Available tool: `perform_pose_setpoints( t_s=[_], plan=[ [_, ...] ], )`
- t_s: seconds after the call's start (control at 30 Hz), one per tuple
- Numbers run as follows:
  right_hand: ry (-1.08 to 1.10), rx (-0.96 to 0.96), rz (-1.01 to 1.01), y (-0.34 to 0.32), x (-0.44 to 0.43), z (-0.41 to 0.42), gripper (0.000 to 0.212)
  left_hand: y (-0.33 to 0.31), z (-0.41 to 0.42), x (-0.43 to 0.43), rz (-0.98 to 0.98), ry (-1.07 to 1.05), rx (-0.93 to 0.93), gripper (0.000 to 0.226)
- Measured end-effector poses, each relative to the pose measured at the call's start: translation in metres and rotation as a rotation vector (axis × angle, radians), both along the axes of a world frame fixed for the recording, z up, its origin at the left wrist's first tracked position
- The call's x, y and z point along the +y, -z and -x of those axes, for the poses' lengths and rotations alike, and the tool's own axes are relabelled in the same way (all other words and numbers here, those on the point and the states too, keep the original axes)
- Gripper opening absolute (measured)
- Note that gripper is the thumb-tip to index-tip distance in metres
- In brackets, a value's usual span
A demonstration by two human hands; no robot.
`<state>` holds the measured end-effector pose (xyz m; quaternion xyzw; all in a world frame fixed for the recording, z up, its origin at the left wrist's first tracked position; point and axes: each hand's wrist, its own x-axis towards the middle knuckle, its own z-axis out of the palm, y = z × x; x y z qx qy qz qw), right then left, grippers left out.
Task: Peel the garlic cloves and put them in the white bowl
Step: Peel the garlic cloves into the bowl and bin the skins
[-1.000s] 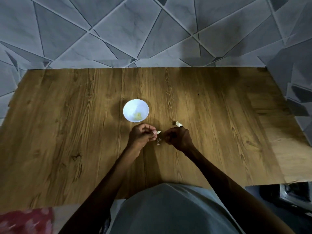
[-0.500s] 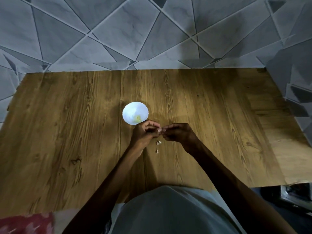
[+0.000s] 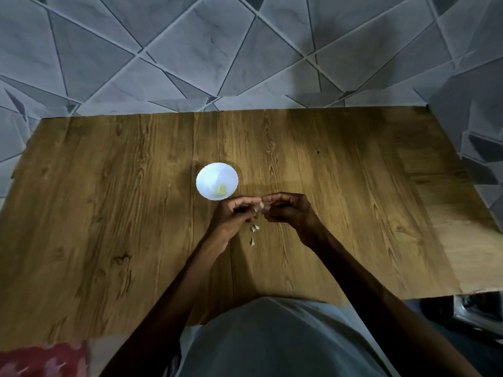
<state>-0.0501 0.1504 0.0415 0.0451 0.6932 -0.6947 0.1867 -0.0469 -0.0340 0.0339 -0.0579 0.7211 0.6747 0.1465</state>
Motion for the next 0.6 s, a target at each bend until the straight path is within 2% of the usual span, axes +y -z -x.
perform_pose_setpoints(
  t_s=[0.13, 0.27, 0.43, 0.6],
  plan=[
    [0.016, -0.055, -0.006, 0.006, 0.001, -0.001, 0.023, 0.009, 0.002, 0.002, 0.221, 0.024, 0.042, 0.022],
    [0.110, -0.191, -0.038, 0.017, -0.001, -0.002, 0.019, 0.016, 0.003, 0.003, 0.417, 0.114, 0.113, 0.027],
    [0.176, -0.364, -0.078, 0.022, -0.008, -0.003, 0.015, 0.022, 0.002, 0.002, 0.499, 0.150, 0.115, 0.026],
    [0.159, -0.300, -0.181, 0.028, -0.010, -0.003, 0.009, 0.033, 0.002, -0.004, 0.638, 0.158, 0.142, 0.030]
  ],
)
